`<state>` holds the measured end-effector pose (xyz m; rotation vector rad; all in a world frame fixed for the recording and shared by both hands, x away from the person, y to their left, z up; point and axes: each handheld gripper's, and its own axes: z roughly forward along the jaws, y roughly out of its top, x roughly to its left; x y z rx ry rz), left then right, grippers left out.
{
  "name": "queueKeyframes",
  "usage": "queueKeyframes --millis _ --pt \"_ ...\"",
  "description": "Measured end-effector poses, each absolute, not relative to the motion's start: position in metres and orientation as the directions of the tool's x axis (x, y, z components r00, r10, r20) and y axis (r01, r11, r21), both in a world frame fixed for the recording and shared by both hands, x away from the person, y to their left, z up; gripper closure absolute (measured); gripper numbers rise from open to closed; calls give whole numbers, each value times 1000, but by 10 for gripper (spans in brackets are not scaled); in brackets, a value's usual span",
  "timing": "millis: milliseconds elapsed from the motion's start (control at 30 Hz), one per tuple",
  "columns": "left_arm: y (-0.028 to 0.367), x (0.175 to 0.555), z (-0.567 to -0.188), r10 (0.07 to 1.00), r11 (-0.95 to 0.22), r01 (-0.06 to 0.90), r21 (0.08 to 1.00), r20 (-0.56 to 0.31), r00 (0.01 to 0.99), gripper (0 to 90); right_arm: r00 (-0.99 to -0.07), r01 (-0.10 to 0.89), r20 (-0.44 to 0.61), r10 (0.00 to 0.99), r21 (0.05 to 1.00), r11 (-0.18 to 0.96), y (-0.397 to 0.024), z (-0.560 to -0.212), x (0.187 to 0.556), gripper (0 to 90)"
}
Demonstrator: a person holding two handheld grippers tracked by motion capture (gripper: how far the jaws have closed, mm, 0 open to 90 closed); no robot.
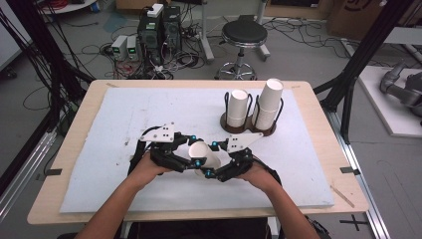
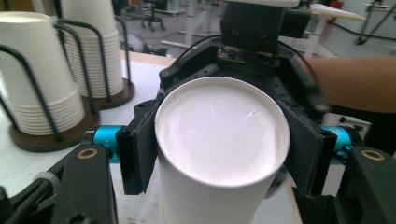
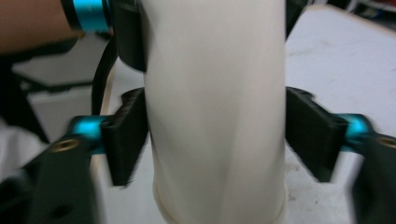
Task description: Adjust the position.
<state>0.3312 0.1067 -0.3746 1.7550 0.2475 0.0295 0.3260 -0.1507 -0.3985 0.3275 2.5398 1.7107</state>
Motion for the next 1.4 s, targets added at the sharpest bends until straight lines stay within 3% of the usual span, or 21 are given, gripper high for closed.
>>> queueKeyframes --millis 367,433,500,633,733,933,1067,1133,1267,1333,1400 --pt "113 330 -367 140 -64 146 987 -136 981 349 -975 142 76 207 935 326 -152 -399 325 145" --pt "112 330 -366 138 -69 141 988 -130 982 348 -979 133 71 190 933 334 -152 -399 326 163" --pt "112 330 -367 136 -76 149 986 -138 981 349 -982 118 60 177 933 340 -153 -399 327 277" --pt "110 329 -368 159 -111 149 983 -131 979 339 -985 111 53 166 924 366 -157 -400 328 285" --pt "109 328 -368 183 -155 134 979 -105 977 251 -986 95 32 161 912 399 -160 -400 329 299" --pt "107 329 -372 174 -196 131 972 -97 980 243 -988 86 23 151 900 428 -163 -400 330 323" --pt "106 329 -375 145 -195 138 971 -111 983 262 -991 82 26 129 890 448 -161 -399 328 341" --pt "106 328 -375 122 -193 121 974 -99 988 345 -991 80 24 128 888 452 -162 -399 329 347" --pt "107 329 -374 117 -179 114 977 -94 989 351 -990 97 45 130 897 431 -162 -398 328 295" --pt "109 329 -374 133 -177 112 978 -89 987 351 -987 104 47 153 917 386 -162 -397 327 180" --pt "111 330 -373 137 -152 115 982 -95 986 352 -986 115 65 153 932 344 -165 -394 327 156"
